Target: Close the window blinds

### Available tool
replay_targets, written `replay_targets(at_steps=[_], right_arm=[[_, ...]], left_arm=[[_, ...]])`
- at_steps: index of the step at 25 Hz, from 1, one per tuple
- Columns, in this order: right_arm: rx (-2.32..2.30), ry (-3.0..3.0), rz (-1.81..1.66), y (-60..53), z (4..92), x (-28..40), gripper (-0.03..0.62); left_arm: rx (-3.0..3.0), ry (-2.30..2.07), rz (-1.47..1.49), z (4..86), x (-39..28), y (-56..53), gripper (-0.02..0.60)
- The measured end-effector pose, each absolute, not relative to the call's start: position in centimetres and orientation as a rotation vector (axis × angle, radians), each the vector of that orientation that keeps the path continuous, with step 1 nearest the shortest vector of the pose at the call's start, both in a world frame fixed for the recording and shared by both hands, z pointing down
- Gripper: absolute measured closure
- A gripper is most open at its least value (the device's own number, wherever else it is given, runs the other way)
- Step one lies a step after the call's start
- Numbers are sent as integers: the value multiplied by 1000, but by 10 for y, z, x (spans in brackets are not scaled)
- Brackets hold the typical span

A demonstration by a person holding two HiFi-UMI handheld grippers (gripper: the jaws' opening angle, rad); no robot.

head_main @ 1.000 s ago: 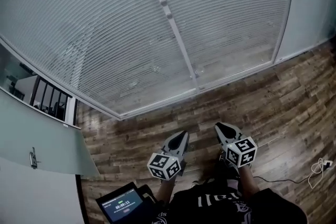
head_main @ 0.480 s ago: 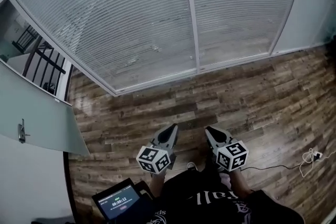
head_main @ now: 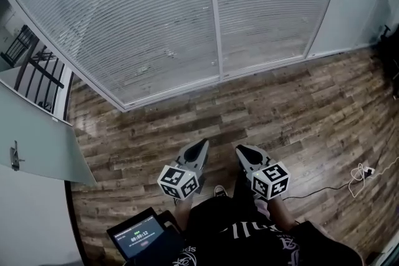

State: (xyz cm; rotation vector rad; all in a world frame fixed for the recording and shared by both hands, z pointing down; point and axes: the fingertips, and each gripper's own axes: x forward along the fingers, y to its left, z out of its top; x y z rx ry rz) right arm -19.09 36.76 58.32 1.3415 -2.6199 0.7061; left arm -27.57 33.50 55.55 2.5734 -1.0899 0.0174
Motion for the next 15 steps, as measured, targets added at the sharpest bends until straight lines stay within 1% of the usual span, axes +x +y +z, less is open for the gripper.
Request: replay_targets(at_steps=[15], right_arm=[[1222, -2687, 627, 351, 568, -227, 554]], left_arm=[[2559, -1209, -50, 543, -316, 327, 577]])
